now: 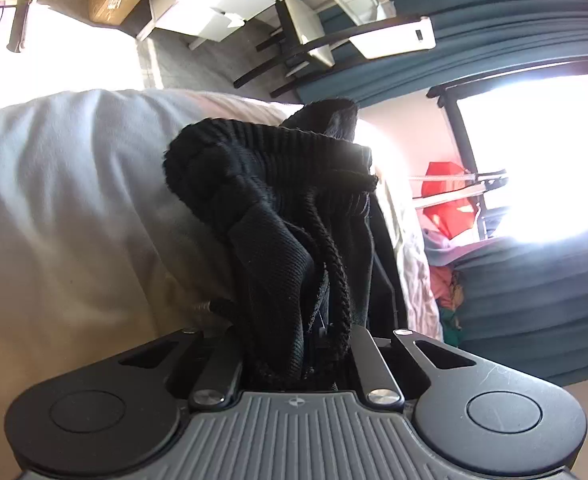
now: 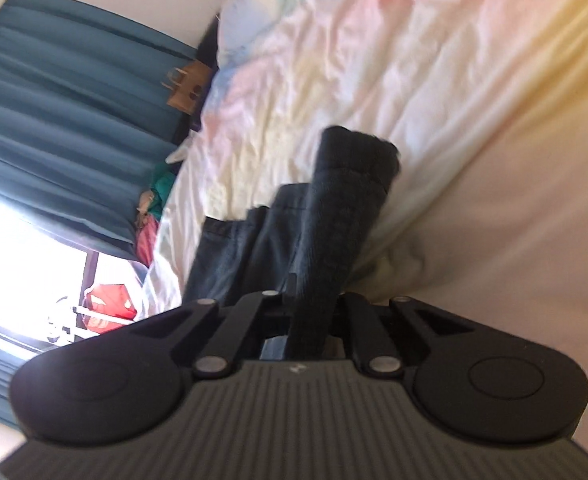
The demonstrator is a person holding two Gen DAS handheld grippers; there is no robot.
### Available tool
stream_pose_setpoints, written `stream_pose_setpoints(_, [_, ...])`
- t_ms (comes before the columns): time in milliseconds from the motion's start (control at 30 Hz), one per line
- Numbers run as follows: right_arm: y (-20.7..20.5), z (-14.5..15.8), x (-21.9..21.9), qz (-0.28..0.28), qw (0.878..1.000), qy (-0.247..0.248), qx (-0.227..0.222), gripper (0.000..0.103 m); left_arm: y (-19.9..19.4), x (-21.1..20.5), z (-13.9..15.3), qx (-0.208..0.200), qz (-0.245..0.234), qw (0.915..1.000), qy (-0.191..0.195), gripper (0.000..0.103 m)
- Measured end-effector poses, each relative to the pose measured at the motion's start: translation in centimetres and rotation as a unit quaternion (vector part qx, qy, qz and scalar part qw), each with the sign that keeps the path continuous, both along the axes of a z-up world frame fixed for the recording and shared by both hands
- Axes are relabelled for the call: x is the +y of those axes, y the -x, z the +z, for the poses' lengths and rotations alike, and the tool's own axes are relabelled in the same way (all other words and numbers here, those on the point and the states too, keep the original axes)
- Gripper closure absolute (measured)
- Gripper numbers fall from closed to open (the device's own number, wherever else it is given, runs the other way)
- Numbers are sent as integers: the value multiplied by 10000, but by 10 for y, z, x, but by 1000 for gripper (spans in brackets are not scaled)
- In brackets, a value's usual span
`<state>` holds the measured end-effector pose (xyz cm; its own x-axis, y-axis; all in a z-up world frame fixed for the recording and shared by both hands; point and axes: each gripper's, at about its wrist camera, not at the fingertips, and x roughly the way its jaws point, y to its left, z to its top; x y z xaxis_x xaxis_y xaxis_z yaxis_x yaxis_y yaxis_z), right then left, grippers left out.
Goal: Fold clothes
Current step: 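Grasp the trouser leg ends with the right gripper while the left gripper holds the waistband, then lift the waistband with the left gripper while the right gripper holds the leg ends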
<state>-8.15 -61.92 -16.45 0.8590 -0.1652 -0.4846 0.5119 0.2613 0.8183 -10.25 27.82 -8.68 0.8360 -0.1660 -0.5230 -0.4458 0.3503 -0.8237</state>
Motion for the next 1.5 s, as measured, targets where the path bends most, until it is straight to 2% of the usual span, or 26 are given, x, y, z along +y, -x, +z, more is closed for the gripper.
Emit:
stream_pose_setpoints(100, [-4,21,2,97,9997,202,-104,97,6,8,30,-144,12,9999,-7,95])
stream_pose_setpoints(167, [-17,35,1,202,9992,327,-139,97,-10,13,53,-238,-59,9997,-34,95])
stream_pose_setpoints(233, [-47,51,0,313,9982,510,-83,97,-32,12,76,-267,-131,9994,-183,95])
stream_pose_setpoints(333, [-101,73,-2,418,9968,685,0,97,-96,-1,107,-211,-151,9978,-612,95])
stream_pose_setpoints(433, [-174,87,-5,558,9939,918,238,97,-177,-15,117,148,2,9948,-1008,95])
stream_pose_setpoints(533, [-250,83,0,654,9889,1188,610,97,-266,-22,106,523,243,9925,-1077,95])
stream_pose_setpoints(600, [-294,68,4,729,9832,1374,955,97,-314,-27,93,760,307,9887,-1257,95])
stream_pose_setpoints(700, [-333,30,5,717,9810,1233,1312,97,-369,-34,71,1147,300,9815,-1501,93])
stream_pose_setpoints(833, [-349,-2,4,816,9803,1126,1404,97,-416,-41,41,1520,134,9742,-1663,88])
stream_pose_setpoints(900, [-356,-18,3,870,9799,1076,1440,93,-422,-43,31,1584,14,9725,-1707,81])
stream_pose_setpoints(933, [-354,-19,1,921,9806,1037,1387,93,-423,-42,25,1565,-34,9737,-1653,76])
stream_pose_setpoints(967, [-351,-18,0,977,9814,995,1317,88,-422,-40,22,1467,-118,9767,-1561,71])
stream_pose_setpoints(1033, [-342,-10,-4,1127,9835,919,1080,75,-413,-37,24,1129,-400,9819,-1469,50])
stream_pose_setpoints(1067, [-336,-5,-5,1175,9844,897,957,64,-405,-34,26,923,-568,9838,-1430,45])
stream_pose_setpoints(1100, [-326,2,-6,1191,9857,905,775,46,-395,-33,30,757,-683,9848,-1406,36])
stream_pose_setpoints(1133, [-316,10,-4,1195,9861,983,597,38,-385,-34,37,678,-705,9845,-1455,26])
stream_pose_setpoints(1167, [-306,18,-2,1198,9860,1076,425,30,-374,-34,45,630,-696,9837,-1534,22])
stream_pose_setpoints(1200, [-296,26,0,1200,9855,1170,252,28,-362,-35,53,582,-687,9828,-1614,19])
stream_pose_setpoints(1300, [-267,47,4,1250,9818,1415,211,26,-326,-34,80,584,-738,9788,-1821,16])
stream_pose_setpoints(1400, [-236,55,3,1277,9838,1245,199,26,-291,-30,93,794,-824,9779,-1747,9])
stream_pose_setpoints(1500, [-202,50,0,1121,9894,915,102,26,-256,-24,87,1158,-839,9771,-1577,9])
